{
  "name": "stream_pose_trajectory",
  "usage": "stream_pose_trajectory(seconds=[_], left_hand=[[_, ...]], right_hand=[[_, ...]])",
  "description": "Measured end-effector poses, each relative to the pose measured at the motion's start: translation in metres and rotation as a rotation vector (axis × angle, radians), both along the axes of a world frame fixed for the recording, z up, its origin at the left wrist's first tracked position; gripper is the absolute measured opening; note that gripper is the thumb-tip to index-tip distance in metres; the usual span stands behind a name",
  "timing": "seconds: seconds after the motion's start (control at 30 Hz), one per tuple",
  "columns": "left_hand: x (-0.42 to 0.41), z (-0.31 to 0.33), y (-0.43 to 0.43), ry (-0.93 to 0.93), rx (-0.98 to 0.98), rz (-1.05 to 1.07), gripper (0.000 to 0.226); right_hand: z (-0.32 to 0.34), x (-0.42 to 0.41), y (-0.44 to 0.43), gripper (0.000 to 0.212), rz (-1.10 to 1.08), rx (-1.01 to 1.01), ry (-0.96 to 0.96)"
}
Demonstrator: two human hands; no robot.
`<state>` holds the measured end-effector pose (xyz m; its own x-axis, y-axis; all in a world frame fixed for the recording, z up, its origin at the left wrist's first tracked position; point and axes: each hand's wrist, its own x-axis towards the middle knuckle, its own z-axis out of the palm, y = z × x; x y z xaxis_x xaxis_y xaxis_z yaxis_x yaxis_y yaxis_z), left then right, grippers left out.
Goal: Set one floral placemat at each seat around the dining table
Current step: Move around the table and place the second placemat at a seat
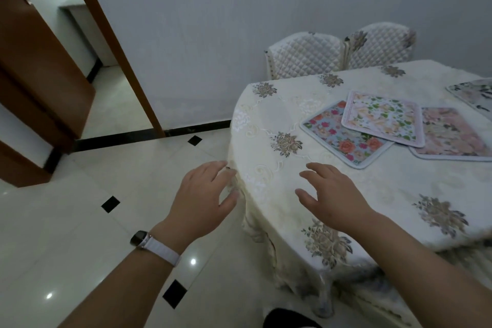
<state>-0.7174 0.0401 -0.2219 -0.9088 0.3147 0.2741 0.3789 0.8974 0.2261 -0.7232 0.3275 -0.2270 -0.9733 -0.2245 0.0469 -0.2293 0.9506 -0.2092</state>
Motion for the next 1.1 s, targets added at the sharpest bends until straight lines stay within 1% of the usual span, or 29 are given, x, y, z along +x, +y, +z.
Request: stream_pose_trajectory(seconds=[0.23, 0.4, 0.5, 0.6, 0.7, 0.8, 0.9, 1.1], left_hand=[[-0.052, -0.005, -0.017, -0.067, -0.084, -0.005, 0.046], [-0.127, -0.011, -0.018, -0.092, -0.178, -0.013, 0.049], [-0.176, -0.008, -0.003, -0.084, -0.188, -0.029, 0.049], [-0.225, -0.004, 0.019, -0.074, -0.199, -0.104, 0.047], [-0.267, 0.0, 0.043, -0.055, -0.166, -0.187, 0.044], [-0.297, 0.001, 0.072, -0.03, -0.148, -0.27, 0.043], [-0.314, -0.002, 0.1, -0.043, -0.144, -0.355, 0.043], [-0.34, -0.009, 0.154, -0.074, -0.155, -0.525, 0.046]], right_hand=[[-0.005, -0.056, -0.028, 0.048, -0.014, -0.036, 0.001], [-0.028, -0.116, -0.028, 0.044, -0.056, -0.093, -0.002], [-0.04, -0.157, -0.019, 0.044, -0.11, -0.149, -0.03], [-0.044, -0.195, -0.005, 0.047, -0.16, -0.186, -0.046], [-0.049, -0.219, 0.014, 0.046, -0.212, -0.205, -0.048], [-0.049, -0.23, 0.039, 0.046, -0.283, -0.203, -0.046], [-0.046, -0.23, 0.069, 0.047, -0.367, -0.175, -0.072], [-0.041, -0.213, 0.108, 0.048, -0.525, -0.227, -0.046]])
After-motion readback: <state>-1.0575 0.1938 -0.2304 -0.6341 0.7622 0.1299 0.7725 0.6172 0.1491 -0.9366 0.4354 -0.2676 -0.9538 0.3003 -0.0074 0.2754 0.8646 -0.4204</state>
